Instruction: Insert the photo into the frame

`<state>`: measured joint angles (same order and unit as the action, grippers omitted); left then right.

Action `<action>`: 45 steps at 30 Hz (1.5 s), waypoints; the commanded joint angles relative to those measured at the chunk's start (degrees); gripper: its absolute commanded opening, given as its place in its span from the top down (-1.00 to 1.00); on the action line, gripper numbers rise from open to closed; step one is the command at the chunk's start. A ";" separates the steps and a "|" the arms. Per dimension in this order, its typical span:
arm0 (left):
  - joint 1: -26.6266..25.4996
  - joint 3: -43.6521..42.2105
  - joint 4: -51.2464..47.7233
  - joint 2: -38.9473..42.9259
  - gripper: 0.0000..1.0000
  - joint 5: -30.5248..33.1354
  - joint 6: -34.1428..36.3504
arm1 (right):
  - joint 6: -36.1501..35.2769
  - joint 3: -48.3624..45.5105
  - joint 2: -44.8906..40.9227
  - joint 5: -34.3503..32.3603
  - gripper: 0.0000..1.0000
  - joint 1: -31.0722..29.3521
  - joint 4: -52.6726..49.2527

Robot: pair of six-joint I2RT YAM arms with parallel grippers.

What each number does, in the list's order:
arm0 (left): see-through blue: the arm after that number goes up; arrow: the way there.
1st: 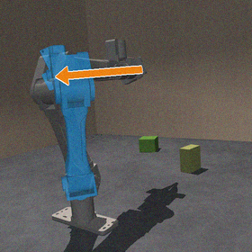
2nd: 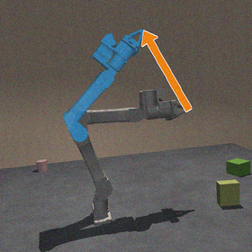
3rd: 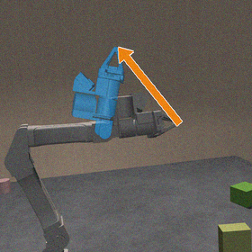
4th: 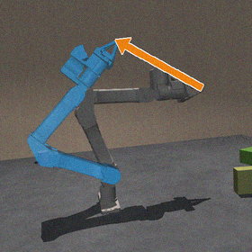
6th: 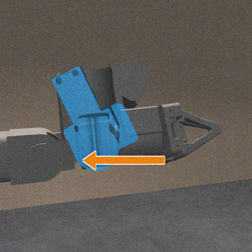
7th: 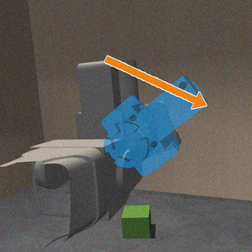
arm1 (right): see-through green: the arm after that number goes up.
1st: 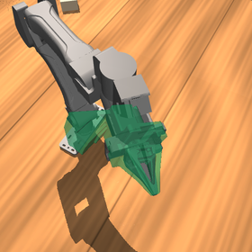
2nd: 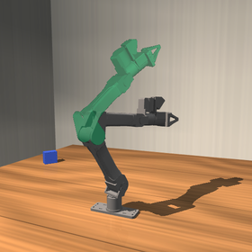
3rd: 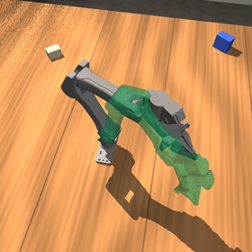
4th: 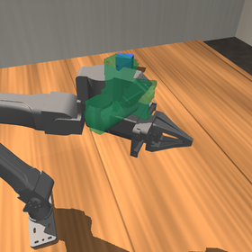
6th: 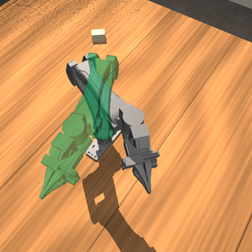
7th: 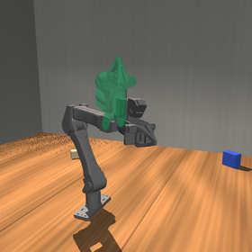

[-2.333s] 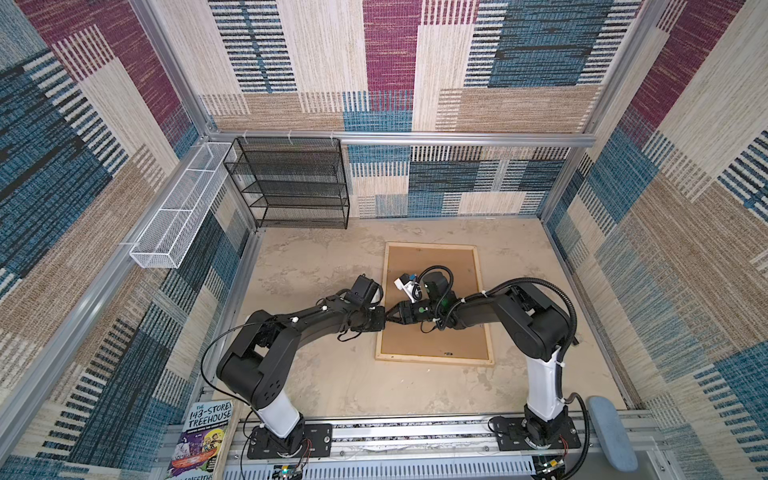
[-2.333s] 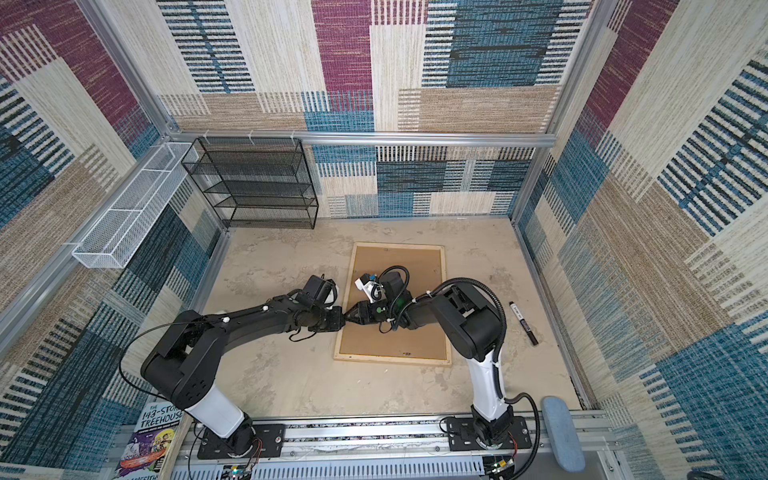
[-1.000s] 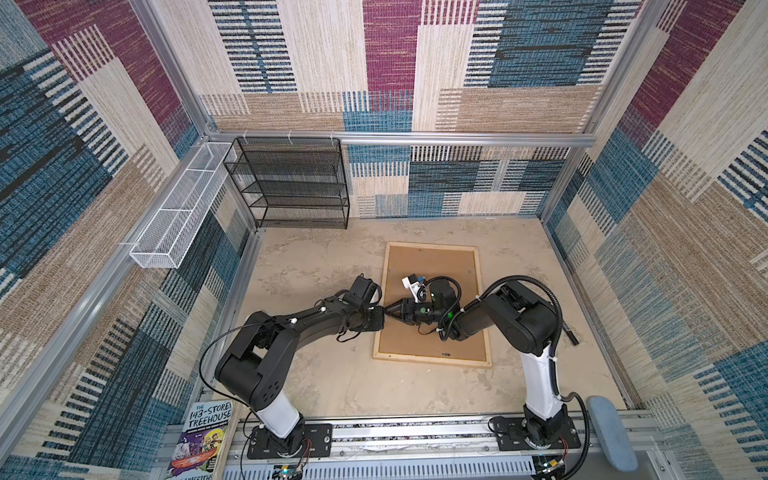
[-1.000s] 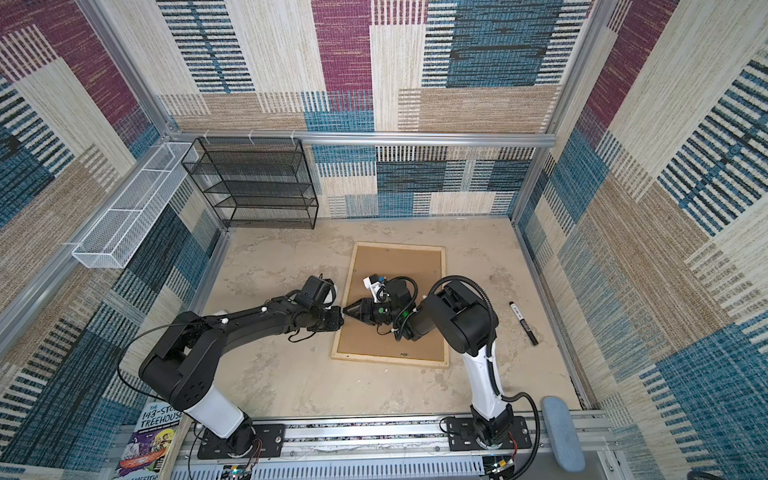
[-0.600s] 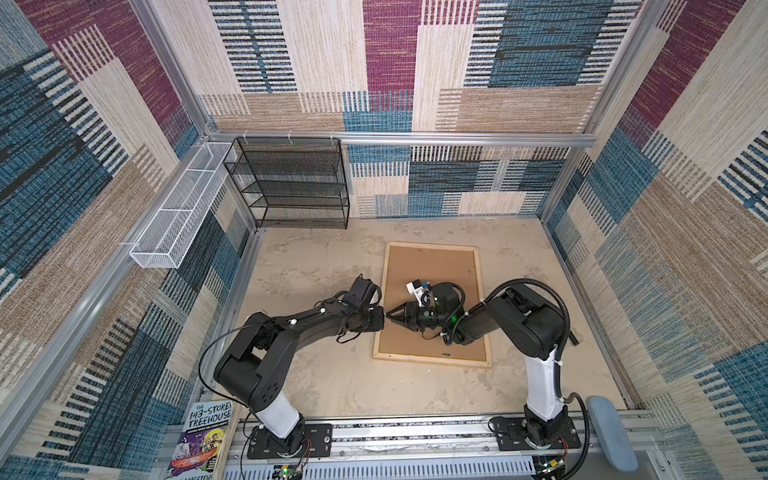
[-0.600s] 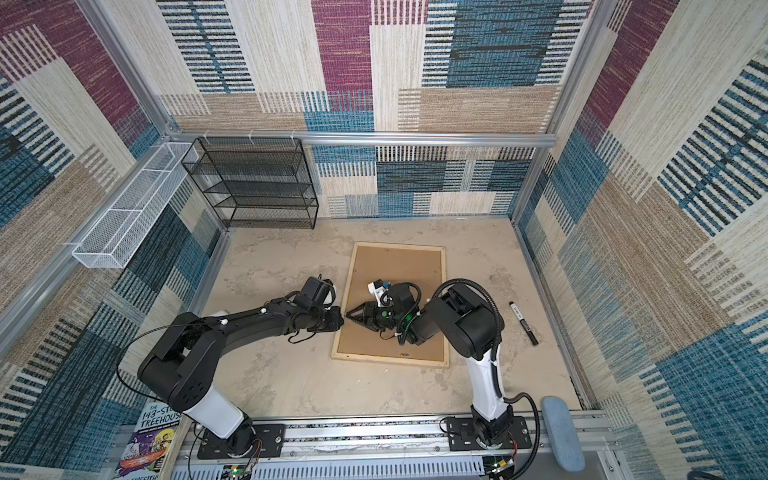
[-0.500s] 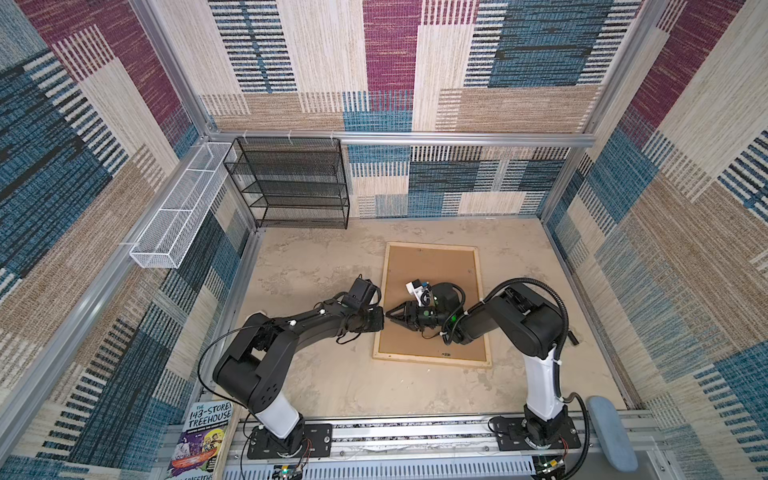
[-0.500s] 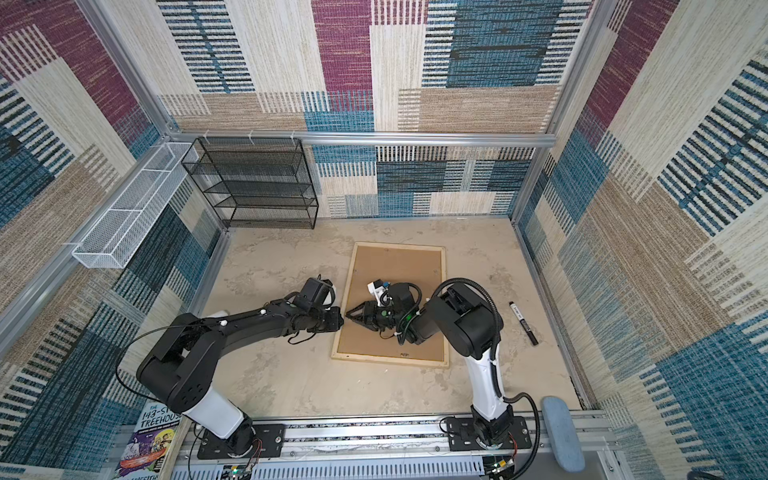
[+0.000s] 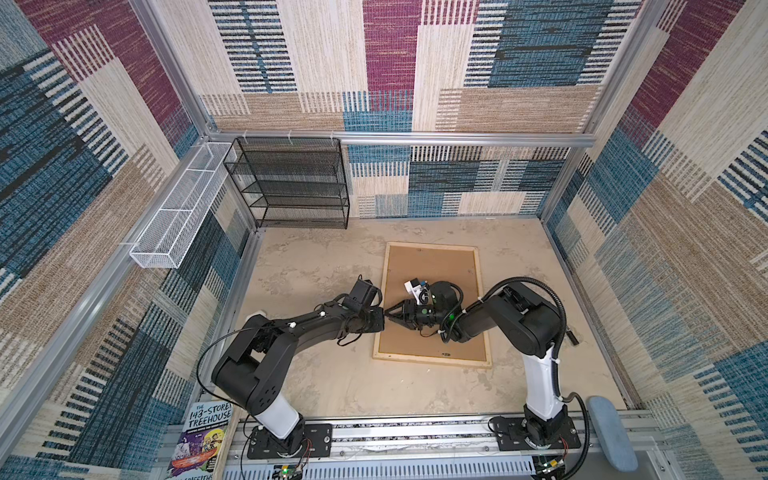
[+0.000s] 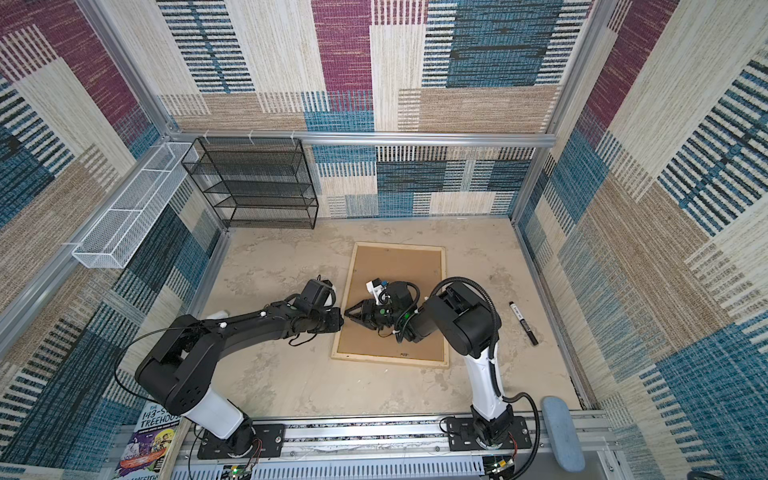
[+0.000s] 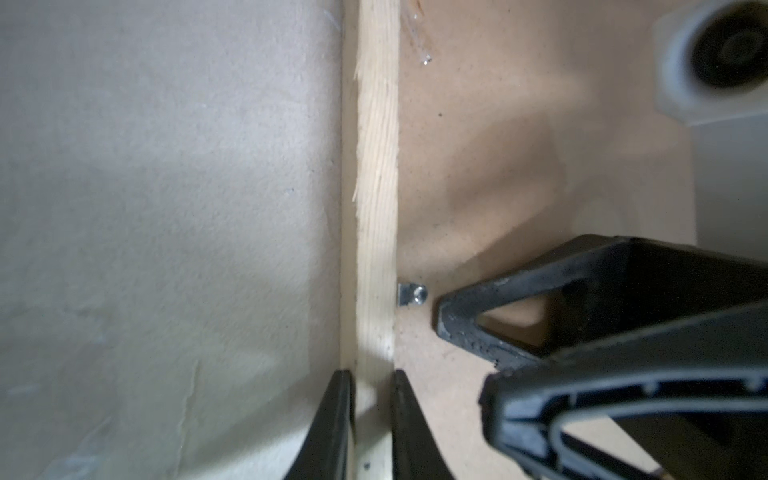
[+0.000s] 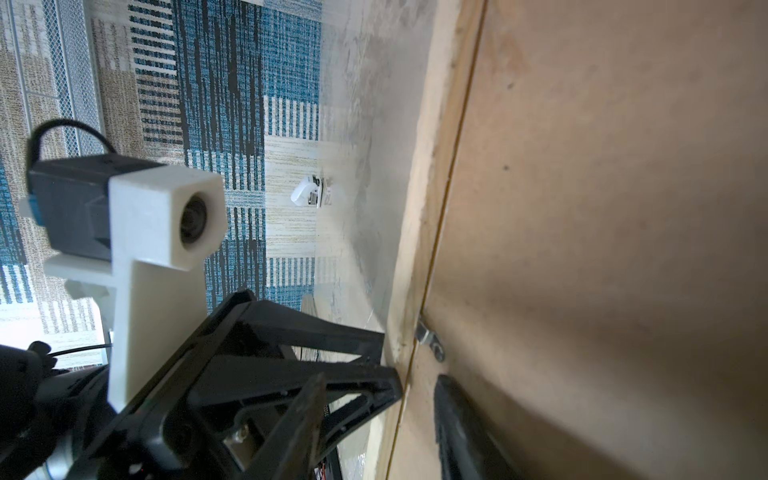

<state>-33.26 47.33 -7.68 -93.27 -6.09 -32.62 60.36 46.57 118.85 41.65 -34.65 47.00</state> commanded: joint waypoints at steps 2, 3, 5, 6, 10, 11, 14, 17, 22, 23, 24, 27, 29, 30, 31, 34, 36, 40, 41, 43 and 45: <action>-0.32 -0.57 0.57 0.52 1.00 -1.83 -0.94 | -0.67 -0.26 1.28 -6.25 0.07 -0.06 -9.69; -0.32 -0.64 0.52 0.60 1.00 -1.78 -0.93 | -0.70 -0.20 1.26 -6.39 0.07 0.02 -9.69; -0.32 -0.74 0.56 0.76 1.00 -1.74 -0.81 | -1.02 0.09 1.39 -6.51 0.07 0.03 -10.02; -0.32 -0.77 0.56 0.87 1.00 -1.74 -0.86 | -1.11 0.32 1.55 -6.50 0.07 0.03 -10.09; -0.32 -0.82 0.57 0.90 1.00 -1.90 -0.73 | -1.26 0.72 2.34 -6.39 0.08 0.03 -10.18; -0.32 -0.89 0.59 0.90 1.00 -1.91 -0.77 | -1.24 0.72 2.51 -6.49 0.07 0.03 -10.19; -0.32 -0.86 0.57 1.03 1.00 -1.93 -0.68 | -1.22 0.89 2.95 -6.32 0.07 0.03 -10.09; -0.36 -0.72 0.56 1.00 1.00 -2.39 -0.54 | -1.22 1.15 3.31 -5.98 0.07 0.03 -9.96; -0.49 -0.36 0.63 0.63 1.00 -2.88 -0.41 | -1.06 1.64 4.22 -5.26 0.08 -0.31 -9.48; -0.49 -0.17 0.56 0.55 1.00 -2.96 -0.36 | -1.03 1.81 4.29 -5.11 0.08 -0.45 -9.39; -0.58 -0.05 0.56 0.42 1.00 -3.01 -0.34 | -0.98 1.99 4.54 -5.00 0.08 -0.58 -9.39; -0.67 0.08 0.56 0.29 1.00 -3.05 -0.34 | -0.86 2.46 5.01 -4.67 0.08 -0.94 -9.32; -0.63 0.13 0.57 0.15 1.00 -3.05 -0.23 | -0.71 2.40 5.23 -4.61 0.08 -0.99 -9.05; -0.67 0.13 0.56 0.11 1.00 -3.05 -0.25 | -0.70 2.39 5.24 -4.47 0.08 -1.03 -8.95; -0.67 0.17 0.47 0.06 1.00 -2.97 -0.25 | -0.68 2.31 5.12 -4.47 0.08 -1.03 -8.95; -0.67 0.36 -0.27 0.11 1.00 -2.15 -0.15 | -1.16 2.28 4.59 -3.96 0.08 -0.82 -8.69; -0.67 0.58 -1.20 0.15 1.00 -1.10 -0.07 | -1.97 2.21 3.78 -3.69 0.07 -0.49 -8.70; -0.58 1.26 -2.60 0.54 1.00 1.18 -0.37 | -5.05 2.37 0.67 -4.01 0.05 0.10 -10.92; -0.54 1.46 -2.85 0.53 1.00 1.62 -0.42 | -5.99 2.39 -0.39 -4.20 0.02 0.28 -11.83; -0.58 1.89 -3.20 0.54 1.00 2.20 -0.33 | -7.83 2.30 -2.55 -4.34 -0.15 0.68 -12.82; -0.59 2.38 -3.63 0.54 1.00 2.71 -0.08 | -9.42 1.66 -5.31 -4.88 -0.36 1.12 -13.49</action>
<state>-33.78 48.75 -10.87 -92.97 -3.33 -32.60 55.00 48.84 115.50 39.88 -33.95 40.51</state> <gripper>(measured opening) 0.197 0.660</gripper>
